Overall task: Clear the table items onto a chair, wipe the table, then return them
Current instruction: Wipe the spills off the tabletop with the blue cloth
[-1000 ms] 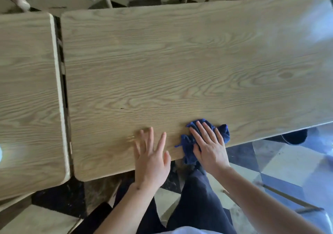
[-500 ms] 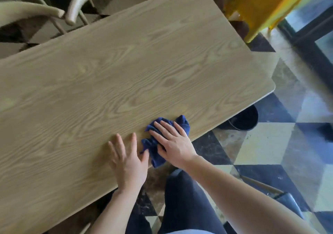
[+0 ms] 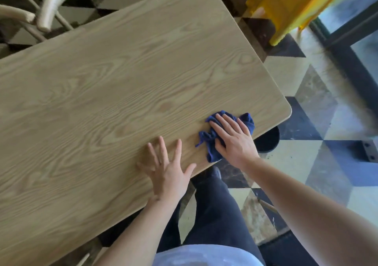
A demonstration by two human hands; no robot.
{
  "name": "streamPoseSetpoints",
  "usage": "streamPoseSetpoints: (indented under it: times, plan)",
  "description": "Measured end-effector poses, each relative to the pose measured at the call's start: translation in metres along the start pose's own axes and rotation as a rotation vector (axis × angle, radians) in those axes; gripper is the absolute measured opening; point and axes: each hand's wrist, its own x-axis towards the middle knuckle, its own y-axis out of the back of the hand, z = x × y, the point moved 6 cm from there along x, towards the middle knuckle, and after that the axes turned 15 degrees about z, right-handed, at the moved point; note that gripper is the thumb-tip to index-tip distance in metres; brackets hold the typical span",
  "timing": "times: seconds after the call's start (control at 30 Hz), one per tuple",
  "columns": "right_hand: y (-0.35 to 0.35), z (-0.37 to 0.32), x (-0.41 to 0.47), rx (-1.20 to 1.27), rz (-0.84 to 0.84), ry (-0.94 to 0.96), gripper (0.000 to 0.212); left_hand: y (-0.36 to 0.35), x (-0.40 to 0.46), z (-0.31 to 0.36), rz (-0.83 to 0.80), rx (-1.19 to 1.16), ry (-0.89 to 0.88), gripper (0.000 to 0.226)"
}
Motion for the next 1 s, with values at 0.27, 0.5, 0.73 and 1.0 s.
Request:
streamPoseSetpoints:
  times: [0.27,0.5,0.73,1.0]
  plan:
    - [0.015,0.115,0.029,-0.053,-0.041,-0.102,0.053,-0.006,0.032,0.103,0.018,-0.039,-0.043,0.078]
    - [0.02,0.144,0.034,-0.055,-0.099,-0.097,0.055,-0.019,0.031,0.139,0.03,0.061,0.078,0.092]
    - [0.026,0.132,0.04,-0.04,-0.208,-0.151,0.061,-0.003,0.033,0.14,-0.104,0.064,0.087,0.086]
    - [0.049,0.081,0.025,-0.018,-0.268,-0.305,0.059,0.014,-0.032,0.074,-0.177,0.038,0.169,0.078]
